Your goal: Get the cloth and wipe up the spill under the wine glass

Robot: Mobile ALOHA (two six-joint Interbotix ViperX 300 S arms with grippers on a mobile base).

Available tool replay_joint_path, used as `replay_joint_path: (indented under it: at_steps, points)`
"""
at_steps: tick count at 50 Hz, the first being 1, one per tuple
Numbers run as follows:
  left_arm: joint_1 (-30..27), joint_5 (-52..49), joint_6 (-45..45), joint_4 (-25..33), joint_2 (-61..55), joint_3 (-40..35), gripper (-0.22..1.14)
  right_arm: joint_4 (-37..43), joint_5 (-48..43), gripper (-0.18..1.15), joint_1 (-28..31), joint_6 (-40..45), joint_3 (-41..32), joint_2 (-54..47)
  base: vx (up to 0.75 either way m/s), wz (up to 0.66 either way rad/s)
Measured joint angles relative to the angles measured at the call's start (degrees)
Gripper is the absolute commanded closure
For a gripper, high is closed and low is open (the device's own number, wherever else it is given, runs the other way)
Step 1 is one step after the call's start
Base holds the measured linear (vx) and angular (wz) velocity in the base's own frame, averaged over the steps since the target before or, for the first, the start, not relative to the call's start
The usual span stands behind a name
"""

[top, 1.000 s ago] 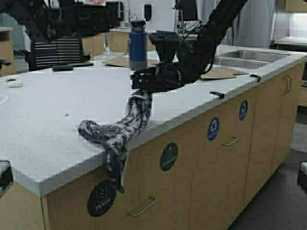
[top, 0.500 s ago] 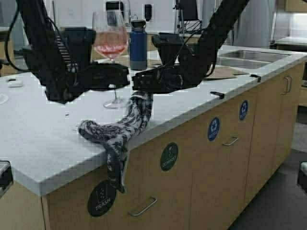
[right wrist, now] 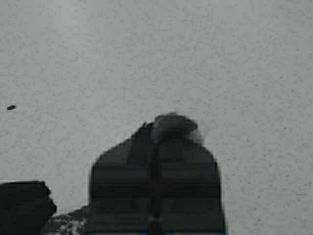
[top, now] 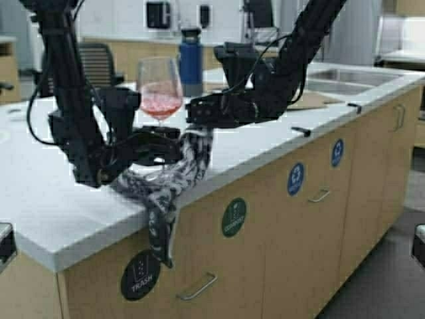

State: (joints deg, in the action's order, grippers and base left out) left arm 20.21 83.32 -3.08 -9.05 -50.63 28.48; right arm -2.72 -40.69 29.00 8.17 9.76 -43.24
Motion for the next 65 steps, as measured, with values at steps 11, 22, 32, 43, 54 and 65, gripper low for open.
replay_joint_path:
  at_steps: [11,22,32,43,54,65]
  points:
    - [-0.18,1.93,-0.88,0.7,0.88,0.09,0.79,0.09,-3.16,0.9,0.0,0.0,3.08,2.81,0.0,0.0]
    - [-0.18,2.29,-0.88,0.62,6.24,-0.09,0.79,4.66,-9.67,0.9,-2.11,-0.09,10.63,11.34,0.0,0.0]
    - [-0.18,1.85,-0.79,0.7,6.15,-2.2,0.79,8.09,-16.44,0.9,-5.19,-0.62,18.37,19.78,0.0,0.0]
    - [-0.18,1.67,-0.88,0.53,2.9,-5.19,0.79,8.79,-20.48,0.9,-6.24,-2.46,24.87,28.56,0.0,0.0]
    - [-0.18,1.41,-0.88,0.44,0.97,-5.71,0.79,8.96,-21.53,0.9,-6.24,-4.31,26.63,32.96,0.0,0.0]
    - [-0.18,1.32,-0.88,-0.26,-1.41,-5.63,0.77,8.96,-21.53,0.9,-6.24,-4.31,27.07,33.05,0.0,0.0]
